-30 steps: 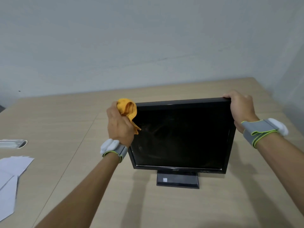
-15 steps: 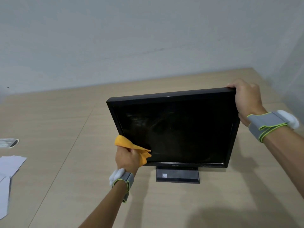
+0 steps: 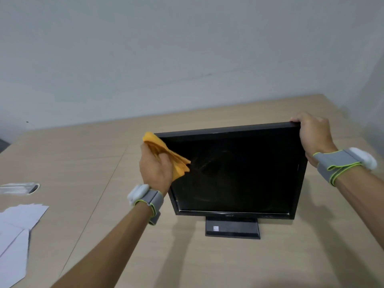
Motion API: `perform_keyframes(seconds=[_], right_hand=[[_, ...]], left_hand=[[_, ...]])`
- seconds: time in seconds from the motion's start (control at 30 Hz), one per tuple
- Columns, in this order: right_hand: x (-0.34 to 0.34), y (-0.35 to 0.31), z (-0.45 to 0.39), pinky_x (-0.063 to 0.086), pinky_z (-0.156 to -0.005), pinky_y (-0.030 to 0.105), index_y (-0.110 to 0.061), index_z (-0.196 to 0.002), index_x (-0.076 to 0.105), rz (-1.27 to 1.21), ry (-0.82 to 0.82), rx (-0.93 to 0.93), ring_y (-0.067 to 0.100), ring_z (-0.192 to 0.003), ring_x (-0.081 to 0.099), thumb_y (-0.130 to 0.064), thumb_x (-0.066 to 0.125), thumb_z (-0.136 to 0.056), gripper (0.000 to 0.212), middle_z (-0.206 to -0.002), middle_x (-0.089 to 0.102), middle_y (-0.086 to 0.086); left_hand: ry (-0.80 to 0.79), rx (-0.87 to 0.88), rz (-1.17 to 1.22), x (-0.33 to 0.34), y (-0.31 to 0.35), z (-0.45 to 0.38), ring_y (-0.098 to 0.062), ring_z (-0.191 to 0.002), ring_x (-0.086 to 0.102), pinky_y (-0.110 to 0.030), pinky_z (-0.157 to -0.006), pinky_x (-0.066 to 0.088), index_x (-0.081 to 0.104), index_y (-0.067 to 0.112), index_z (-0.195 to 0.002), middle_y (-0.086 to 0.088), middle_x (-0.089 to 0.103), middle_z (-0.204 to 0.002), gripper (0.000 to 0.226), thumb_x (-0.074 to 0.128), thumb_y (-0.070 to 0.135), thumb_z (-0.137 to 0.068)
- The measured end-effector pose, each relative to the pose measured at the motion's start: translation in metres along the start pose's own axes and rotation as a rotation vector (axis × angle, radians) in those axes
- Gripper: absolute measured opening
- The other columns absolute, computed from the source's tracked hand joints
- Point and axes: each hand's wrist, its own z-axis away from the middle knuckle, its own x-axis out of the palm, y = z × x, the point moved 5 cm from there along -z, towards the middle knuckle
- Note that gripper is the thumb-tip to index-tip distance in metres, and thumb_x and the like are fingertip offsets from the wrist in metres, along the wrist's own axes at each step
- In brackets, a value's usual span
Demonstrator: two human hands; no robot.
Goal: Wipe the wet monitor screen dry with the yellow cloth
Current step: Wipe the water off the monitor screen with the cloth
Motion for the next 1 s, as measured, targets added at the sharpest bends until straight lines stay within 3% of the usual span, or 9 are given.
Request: perform_keyframes(seconds=[0.17, 0.23, 0.37, 0.53, 0.77, 0.9, 1.0], right_hand=[[-0.002, -0.001, 0.0, 0.037, -0.065, 0.039, -0.013, -0.057, 0.059, 0.018, 0.008, -0.013, 0.024, -0.069, 0.041, -0.05, 0.06, -0.045, 0.039, -0.067, 0.047, 0.006], [0.0, -0.002, -0.001, 0.037, -0.064, 0.04, -0.013, -0.057, 0.059, 0.016, 0.009, -0.009, 0.024, -0.068, 0.042, -0.05, 0.06, -0.046, 0.038, -0.066, 0.048, 0.005], [-0.002, -0.001, -0.001, 0.037, -0.063, 0.041, -0.013, -0.057, 0.059, 0.003, 0.005, -0.007, 0.024, -0.067, 0.041, -0.048, 0.061, -0.047, 0.036, -0.066, 0.047, 0.006], [-0.003, 0.001, 0.0, 0.035, -0.061, 0.04, -0.014, -0.052, 0.055, 0.004, 0.015, -0.001, 0.021, -0.063, 0.038, -0.048, 0.062, -0.048, 0.035, -0.058, 0.043, 0.001], [-0.006, -0.004, 0.004, 0.035, -0.062, 0.039, -0.018, -0.061, 0.06, 0.022, 0.025, -0.036, 0.021, -0.067, 0.039, -0.05, 0.06, -0.047, 0.035, -0.067, 0.046, 0.004], [-0.004, -0.007, 0.006, 0.033, -0.06, 0.037, -0.021, -0.057, 0.056, 0.037, 0.018, -0.065, 0.019, -0.065, 0.037, -0.052, 0.057, -0.045, 0.034, -0.062, 0.043, -0.001], [-0.002, -0.008, 0.008, 0.031, -0.058, 0.035, -0.023, -0.057, 0.05, 0.008, 0.016, -0.055, 0.017, -0.063, 0.036, -0.05, 0.058, -0.045, 0.03, -0.059, 0.039, -0.003]], left_hand=[[0.029, 0.021, 0.024, 0.003, 0.003, -0.004, -0.004, -0.054, 0.045, -0.016, -0.048, 0.029, 0.038, 0.024, -0.093, 0.011, 0.045, -0.066, 0.012, 0.043, 0.014, -0.087], [0.04, -0.032, 0.006, 0.007, -0.012, 0.006, -0.005, -0.054, 0.045, -0.021, -0.048, 0.032, 0.042, 0.02, -0.092, 0.007, 0.047, -0.064, 0.007, 0.046, 0.017, -0.087], [-0.004, -0.214, -0.067, 0.022, -0.052, 0.044, -0.028, -0.06, 0.05, -0.032, -0.059, 0.037, 0.046, 0.013, -0.087, -0.002, 0.05, -0.066, 0.011, 0.057, 0.013, -0.089], [-0.064, -0.35, -0.116, 0.035, -0.078, 0.067, -0.029, -0.054, 0.048, -0.032, -0.057, 0.037, 0.043, 0.015, -0.072, 0.002, 0.046, -0.056, 0.023, 0.06, 0.012, -0.087], [-0.237, -0.498, -0.222, 0.047, -0.115, 0.109, -0.045, -0.08, 0.064, -0.037, -0.067, 0.046, 0.061, 0.003, -0.092, -0.023, 0.068, -0.086, 0.014, 0.061, 0.016, -0.089], [-0.322, -0.616, -0.279, 0.053, -0.137, 0.136, -0.047, -0.089, 0.064, -0.043, -0.074, 0.05, 0.063, 0.001, -0.098, -0.026, 0.068, -0.097, 0.018, 0.062, 0.016, -0.088], [-0.261, -0.809, -0.135, 0.054, -0.147, 0.144, -0.044, -0.097, 0.061, -0.04, -0.077, 0.045, 0.062, 0.005, -0.103, -0.023, 0.067, -0.107, 0.019, 0.061, 0.013, -0.086]])
